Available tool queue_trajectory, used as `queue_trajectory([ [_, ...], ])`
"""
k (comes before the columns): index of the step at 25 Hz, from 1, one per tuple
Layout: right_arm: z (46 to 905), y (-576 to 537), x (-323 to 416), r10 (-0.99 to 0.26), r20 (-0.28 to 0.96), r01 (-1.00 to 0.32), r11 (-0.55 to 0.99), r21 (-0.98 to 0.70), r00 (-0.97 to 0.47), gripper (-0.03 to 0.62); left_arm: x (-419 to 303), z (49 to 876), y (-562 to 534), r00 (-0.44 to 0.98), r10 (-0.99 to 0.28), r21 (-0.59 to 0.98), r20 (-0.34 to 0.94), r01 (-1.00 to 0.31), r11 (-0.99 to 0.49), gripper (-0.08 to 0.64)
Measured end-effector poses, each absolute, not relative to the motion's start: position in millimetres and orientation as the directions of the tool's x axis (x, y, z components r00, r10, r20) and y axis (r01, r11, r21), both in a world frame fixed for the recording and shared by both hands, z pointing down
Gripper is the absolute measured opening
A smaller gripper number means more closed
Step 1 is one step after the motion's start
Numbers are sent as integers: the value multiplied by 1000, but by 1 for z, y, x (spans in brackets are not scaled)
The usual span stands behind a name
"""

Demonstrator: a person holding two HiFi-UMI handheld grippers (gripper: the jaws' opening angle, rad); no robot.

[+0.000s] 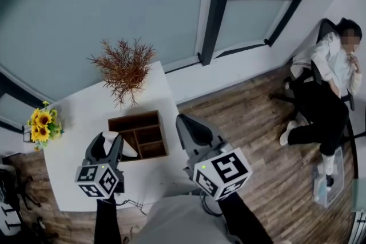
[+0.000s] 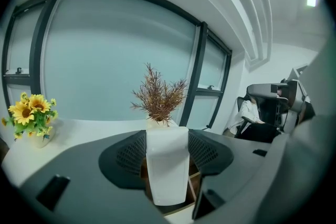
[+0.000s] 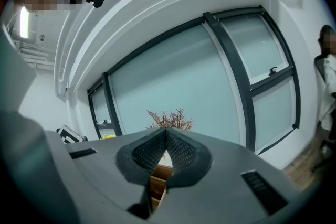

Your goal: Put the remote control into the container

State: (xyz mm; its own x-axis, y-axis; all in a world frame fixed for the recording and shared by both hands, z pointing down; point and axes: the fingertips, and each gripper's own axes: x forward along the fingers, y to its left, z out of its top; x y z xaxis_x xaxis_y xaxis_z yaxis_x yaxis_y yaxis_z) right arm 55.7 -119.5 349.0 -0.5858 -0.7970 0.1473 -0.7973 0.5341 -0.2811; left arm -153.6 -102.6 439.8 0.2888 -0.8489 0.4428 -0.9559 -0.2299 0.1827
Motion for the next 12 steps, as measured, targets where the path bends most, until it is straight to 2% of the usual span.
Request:
queue_trajectory([
  [12, 351, -121, 55, -801, 154, -803, 525, -282, -578, 5, -158, 463, -106, 272, -827, 165, 492, -962, -219, 258],
])
